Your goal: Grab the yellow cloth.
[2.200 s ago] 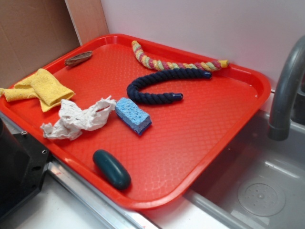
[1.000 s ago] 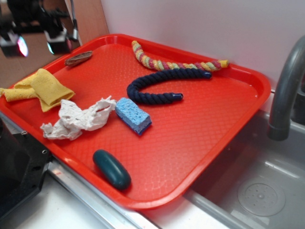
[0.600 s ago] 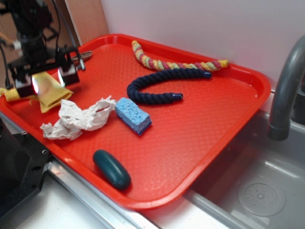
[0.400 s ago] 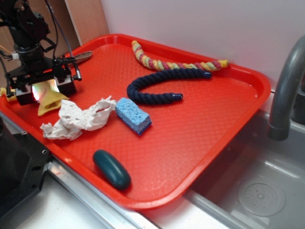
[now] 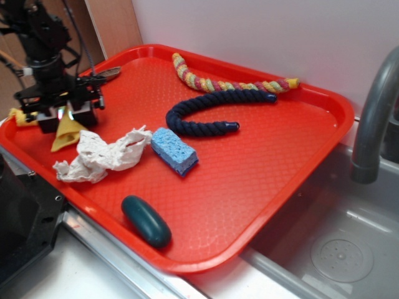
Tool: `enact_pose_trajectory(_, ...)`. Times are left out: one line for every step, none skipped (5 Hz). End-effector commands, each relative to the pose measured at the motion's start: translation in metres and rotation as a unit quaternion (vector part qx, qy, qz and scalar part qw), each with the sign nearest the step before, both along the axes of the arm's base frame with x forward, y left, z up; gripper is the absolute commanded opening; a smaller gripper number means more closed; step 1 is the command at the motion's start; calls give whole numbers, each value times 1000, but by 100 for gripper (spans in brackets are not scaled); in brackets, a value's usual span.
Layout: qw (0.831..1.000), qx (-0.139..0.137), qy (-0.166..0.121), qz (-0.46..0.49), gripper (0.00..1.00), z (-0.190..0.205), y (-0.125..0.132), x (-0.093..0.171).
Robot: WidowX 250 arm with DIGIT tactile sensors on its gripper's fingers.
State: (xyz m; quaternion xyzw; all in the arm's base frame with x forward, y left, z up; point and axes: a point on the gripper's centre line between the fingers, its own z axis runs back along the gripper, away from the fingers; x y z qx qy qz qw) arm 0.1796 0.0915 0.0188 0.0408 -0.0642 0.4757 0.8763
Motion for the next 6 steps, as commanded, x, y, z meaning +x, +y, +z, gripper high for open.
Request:
enact_pose_trajectory(968,21,-63,-244,0,88,-46,-4)
enact_pose_trajectory(928,27,-84,-362,0,136,-86,8)
enact_pose_trajectory(873,35,-102,-475,0,185,-135,-3)
enact_pose_trajectory(856,11,-101,-507,0,237,-150,-10)
enact_pose_trajectory(860,2,-101,-499,0,261,-148,-13)
enact_pose_trajectory(865,0,-97,-491,0,256,-145,-12)
